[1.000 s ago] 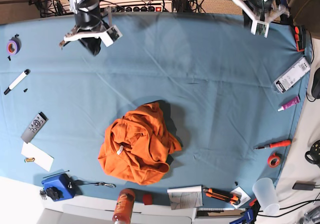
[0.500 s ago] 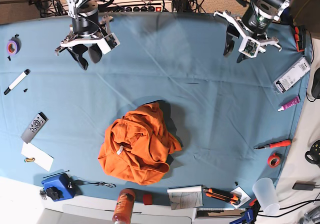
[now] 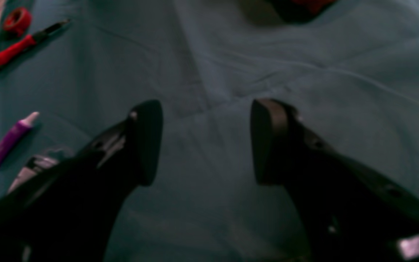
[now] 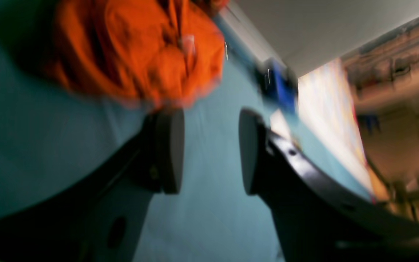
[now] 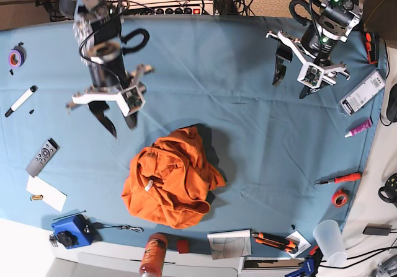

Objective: Layout the t-shirt on the table in an organized manner, then fold the t-shirt properly
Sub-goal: 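Lower the right gripper onto the crumpled orange t-shirt and grasp it, then lift the orange t-shirt with the right gripper and swing it toward the left gripper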

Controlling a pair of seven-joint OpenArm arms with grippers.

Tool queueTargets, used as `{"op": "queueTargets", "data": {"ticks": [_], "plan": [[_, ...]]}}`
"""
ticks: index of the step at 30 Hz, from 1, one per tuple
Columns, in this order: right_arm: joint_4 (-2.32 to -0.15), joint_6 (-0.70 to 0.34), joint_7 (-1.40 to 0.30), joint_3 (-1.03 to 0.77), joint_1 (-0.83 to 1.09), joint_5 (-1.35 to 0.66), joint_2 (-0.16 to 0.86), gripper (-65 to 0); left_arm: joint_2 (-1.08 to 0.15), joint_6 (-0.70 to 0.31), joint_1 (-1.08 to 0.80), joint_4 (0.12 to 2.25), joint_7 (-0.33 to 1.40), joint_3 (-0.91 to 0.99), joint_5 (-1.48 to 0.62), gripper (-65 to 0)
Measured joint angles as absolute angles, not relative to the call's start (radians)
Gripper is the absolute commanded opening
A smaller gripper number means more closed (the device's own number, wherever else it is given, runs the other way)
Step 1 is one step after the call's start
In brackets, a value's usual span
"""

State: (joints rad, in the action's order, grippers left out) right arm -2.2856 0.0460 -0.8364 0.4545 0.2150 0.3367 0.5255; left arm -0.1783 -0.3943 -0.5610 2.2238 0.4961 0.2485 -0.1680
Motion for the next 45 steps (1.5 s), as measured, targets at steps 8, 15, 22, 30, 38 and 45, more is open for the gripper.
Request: {"op": "queueTargets", "data": {"ticks": [8, 15, 22, 30, 38, 45], "plan": [[-1.901, -0.145, -0.788, 0.457, -0.061, 0.160, 0.397, -40.0, -0.179, -0.394, -0.560, 2.223, 0.496, 0.249, -0.168, -27.0], [-1.667, -0.288, -0.801, 0.455, -0.247, 0.014, 0.288, -40.0, -0.178, -0.394, -0.561, 2.223, 0.496, 0.249, -0.168, -27.0], [-1.472, -0.309, -0.801, 0.455, -0.316, 0.017, 0.212, -40.1, -0.177, -0.394, -0.561, 2.223, 0.496, 0.249, -0.168, -27.0], [-1.394, -0.318, -0.781, 0.455, -0.332, 0.017, 0.182, -41.7, -0.175, -0.394, -0.561, 2.223, 0.496, 0.249, -0.184, -27.0], [-1.611, -0.172, -0.892, 0.455, -0.332, 0.034, 0.183, -65.0, -0.174, -0.394, -0.562, 2.223, 0.496, 0.249, -0.184, -27.0], [-1.777, -0.175, -0.934, 0.455, -0.332, -0.001, 0.183, -65.0, -0.174, -0.394, -0.561, 2.223, 0.496, 0.249, -0.184, -27.0]]}}
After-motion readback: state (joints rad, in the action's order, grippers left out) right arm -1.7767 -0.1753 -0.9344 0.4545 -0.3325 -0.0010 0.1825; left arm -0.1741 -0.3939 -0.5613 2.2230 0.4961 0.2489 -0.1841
